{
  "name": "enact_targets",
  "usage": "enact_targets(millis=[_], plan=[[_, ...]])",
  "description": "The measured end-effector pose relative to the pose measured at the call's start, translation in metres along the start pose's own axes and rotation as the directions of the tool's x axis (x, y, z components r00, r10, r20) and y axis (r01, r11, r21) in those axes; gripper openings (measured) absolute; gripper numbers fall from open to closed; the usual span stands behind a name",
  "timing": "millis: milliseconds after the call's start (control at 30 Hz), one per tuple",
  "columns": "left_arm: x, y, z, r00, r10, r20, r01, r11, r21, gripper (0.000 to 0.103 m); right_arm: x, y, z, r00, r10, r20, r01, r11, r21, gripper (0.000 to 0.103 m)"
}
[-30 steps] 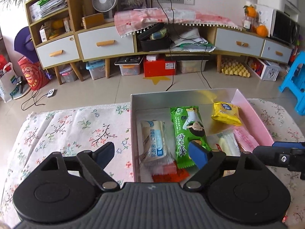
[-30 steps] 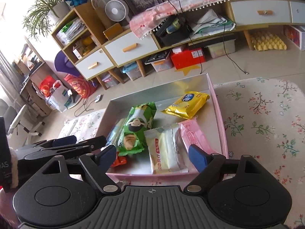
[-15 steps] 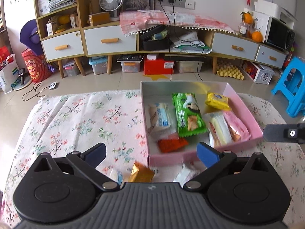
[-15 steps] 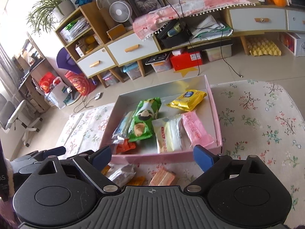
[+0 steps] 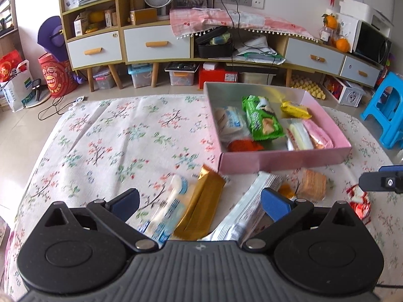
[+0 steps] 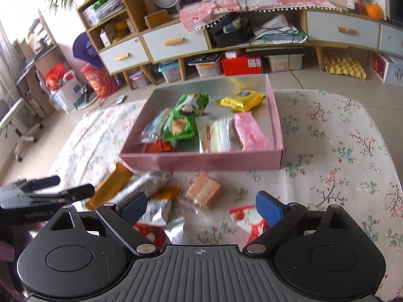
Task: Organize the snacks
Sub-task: 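Withdraw both tools from the box back over the table, then grasp another white milk bar with the left tool while the right tool grasps the red candy packet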
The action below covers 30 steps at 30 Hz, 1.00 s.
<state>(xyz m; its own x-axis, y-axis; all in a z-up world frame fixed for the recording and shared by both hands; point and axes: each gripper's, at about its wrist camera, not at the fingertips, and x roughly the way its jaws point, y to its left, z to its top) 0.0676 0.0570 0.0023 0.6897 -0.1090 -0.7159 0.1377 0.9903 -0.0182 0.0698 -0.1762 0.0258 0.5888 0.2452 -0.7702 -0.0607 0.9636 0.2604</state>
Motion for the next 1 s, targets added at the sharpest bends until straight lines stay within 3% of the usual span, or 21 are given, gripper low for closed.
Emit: enact_targets(millis=[200,533,733,1000], plan=[[-0.003,0.009,-0.023,0.999,-0.033,-0.011,0.033,0.999,0.022,0.103,-0.001,0.008,-0.024,0.998,-0.061,-0.001,0.060,0.989,-0.135,0.095],[0.000,0.039,-0.052,0.999,-0.001,-0.047,0.003,0.999,0.049,0.103,0.005,-0.017,-0.055,0.989,-0.142,-0.040,0.135,0.980,-0.148,0.095],[0.012,0.047,-0.068,0.998,0.021,-0.063,-0.011,0.987,0.160,0.103,0.017,-0.026,-0.075,0.977,-0.192,-0.092,0.170,0.964,-0.206,0.095],[0.020,0.056,-0.066,0.999,-0.039,-0.001,0.039,0.985,0.166,0.103,0.026,-0.041,-0.082,0.980,-0.178,-0.091,0.162,0.973,-0.162,0.103]])
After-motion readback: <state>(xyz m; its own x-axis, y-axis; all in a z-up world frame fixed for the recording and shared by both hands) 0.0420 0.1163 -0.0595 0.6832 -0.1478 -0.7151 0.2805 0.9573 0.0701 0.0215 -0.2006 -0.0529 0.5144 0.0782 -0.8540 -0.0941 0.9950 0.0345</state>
